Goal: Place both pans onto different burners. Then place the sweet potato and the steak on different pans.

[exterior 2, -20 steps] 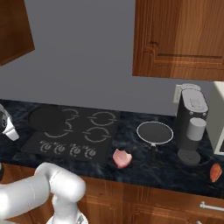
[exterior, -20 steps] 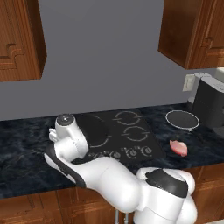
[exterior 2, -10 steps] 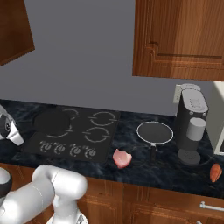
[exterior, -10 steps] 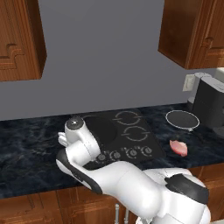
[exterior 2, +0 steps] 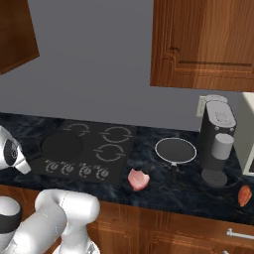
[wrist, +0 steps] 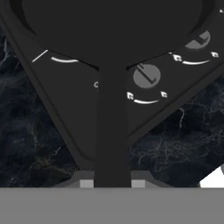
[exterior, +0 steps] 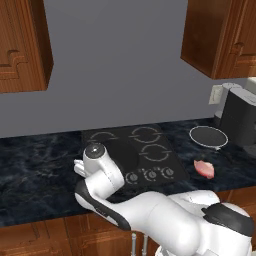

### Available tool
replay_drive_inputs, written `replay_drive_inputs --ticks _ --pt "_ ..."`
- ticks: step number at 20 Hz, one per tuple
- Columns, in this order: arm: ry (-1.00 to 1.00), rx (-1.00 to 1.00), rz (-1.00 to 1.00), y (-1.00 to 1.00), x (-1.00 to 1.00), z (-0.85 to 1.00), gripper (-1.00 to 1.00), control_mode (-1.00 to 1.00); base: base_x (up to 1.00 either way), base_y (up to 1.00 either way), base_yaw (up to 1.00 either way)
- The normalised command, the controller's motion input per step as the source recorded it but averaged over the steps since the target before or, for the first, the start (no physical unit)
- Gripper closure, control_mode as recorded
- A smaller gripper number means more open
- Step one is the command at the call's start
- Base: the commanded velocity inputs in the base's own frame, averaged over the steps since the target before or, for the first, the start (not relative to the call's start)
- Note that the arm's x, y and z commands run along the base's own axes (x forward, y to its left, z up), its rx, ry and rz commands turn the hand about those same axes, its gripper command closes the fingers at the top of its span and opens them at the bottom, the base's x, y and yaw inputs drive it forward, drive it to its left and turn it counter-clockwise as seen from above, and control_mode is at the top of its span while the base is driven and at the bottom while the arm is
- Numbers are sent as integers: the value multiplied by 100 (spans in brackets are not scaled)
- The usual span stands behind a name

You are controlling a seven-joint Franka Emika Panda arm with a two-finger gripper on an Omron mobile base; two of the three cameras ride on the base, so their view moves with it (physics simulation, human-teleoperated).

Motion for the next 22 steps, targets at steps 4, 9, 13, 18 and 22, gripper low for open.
replay_drive_inputs --ticks 4,9,13,18,22 --pt "0 0 0 -11 0 -3 100 -100 0 0 0" --pt "0 0 0 -2 0 0 100 -100 0 0 0" --pt "1 0 0 0 3 0 100 -100 0 0 0" --pt "3 0 0 4 22 0 100 -100 0 0 0" --pt "4 0 0 11 34 0 100 -100 0 0 0"
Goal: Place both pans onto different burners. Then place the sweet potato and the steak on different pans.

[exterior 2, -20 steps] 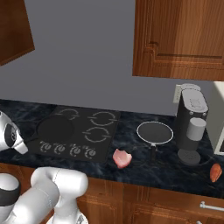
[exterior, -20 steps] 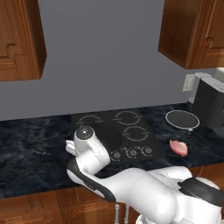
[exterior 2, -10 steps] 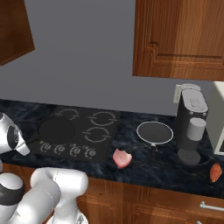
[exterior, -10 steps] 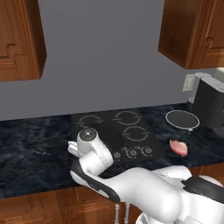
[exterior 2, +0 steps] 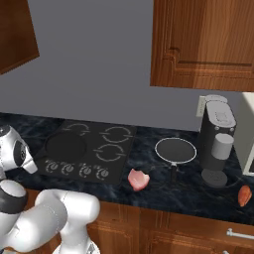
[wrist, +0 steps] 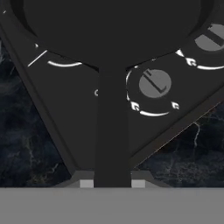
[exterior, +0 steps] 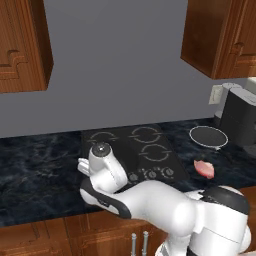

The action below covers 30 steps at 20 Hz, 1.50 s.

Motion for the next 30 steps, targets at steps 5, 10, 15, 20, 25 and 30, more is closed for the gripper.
replay_drive_inputs --ticks 5,10,15,20,25,30 --pt "4 0 0 21 20 0 100 -100 0 0 0" --pt "4 0 0 29 18 0 100 -100 0 0 0" --pt "7 0 0 10 36 -9 100 -100 0 0 0" --pt "8 0 0 4 36 -23 100 -100 0 0 0" --pt "8 0 2 16 9 -31 100 -100 0 0 0" --pt "5 0 3 29 0 -27 100 -100 0 0 0"
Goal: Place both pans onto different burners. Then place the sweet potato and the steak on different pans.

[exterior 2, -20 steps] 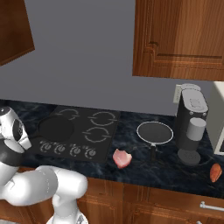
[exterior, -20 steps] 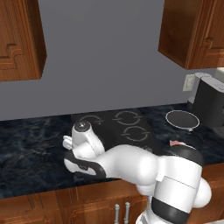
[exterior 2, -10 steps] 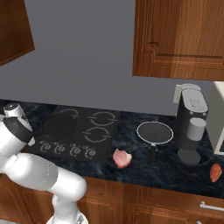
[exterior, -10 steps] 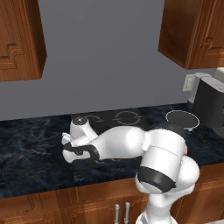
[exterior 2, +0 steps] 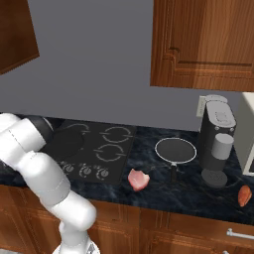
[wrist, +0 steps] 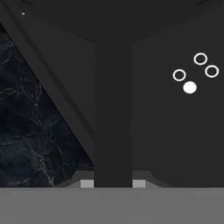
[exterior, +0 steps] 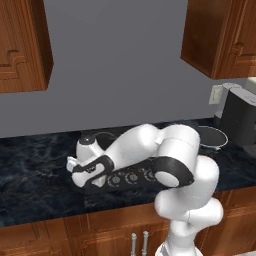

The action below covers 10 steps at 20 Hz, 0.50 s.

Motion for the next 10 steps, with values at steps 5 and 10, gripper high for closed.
replay_drive_inputs --ticks 5,10 --pt "4 0 2 26 0 -19 100 -100 0 0 0" --pt "4 0 1 28 0 -26 -100 -100 0 0 0"
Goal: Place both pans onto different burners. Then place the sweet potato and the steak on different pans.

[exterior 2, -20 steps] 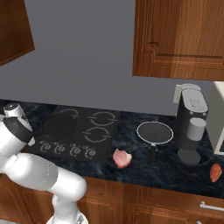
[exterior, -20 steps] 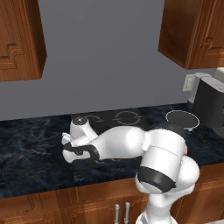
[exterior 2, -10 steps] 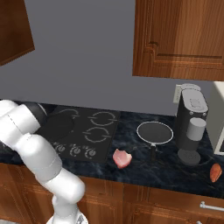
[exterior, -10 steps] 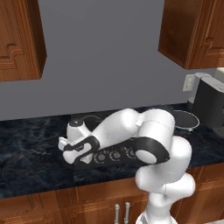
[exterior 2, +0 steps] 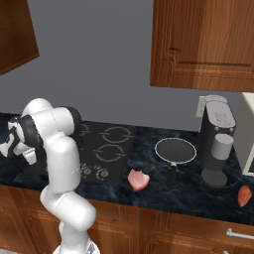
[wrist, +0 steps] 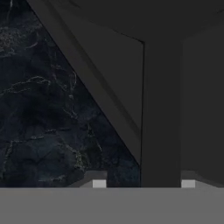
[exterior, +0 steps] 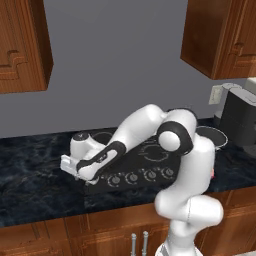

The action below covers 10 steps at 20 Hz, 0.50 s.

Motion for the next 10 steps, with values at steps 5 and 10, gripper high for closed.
replay_drive_inputs --ticks 5,10 --pt "0 -4 0 4 -5 -5 -100 -100 0 0 0" --pt "-2 -12 0 -10 -29 12 -100 -100 0 0 0"
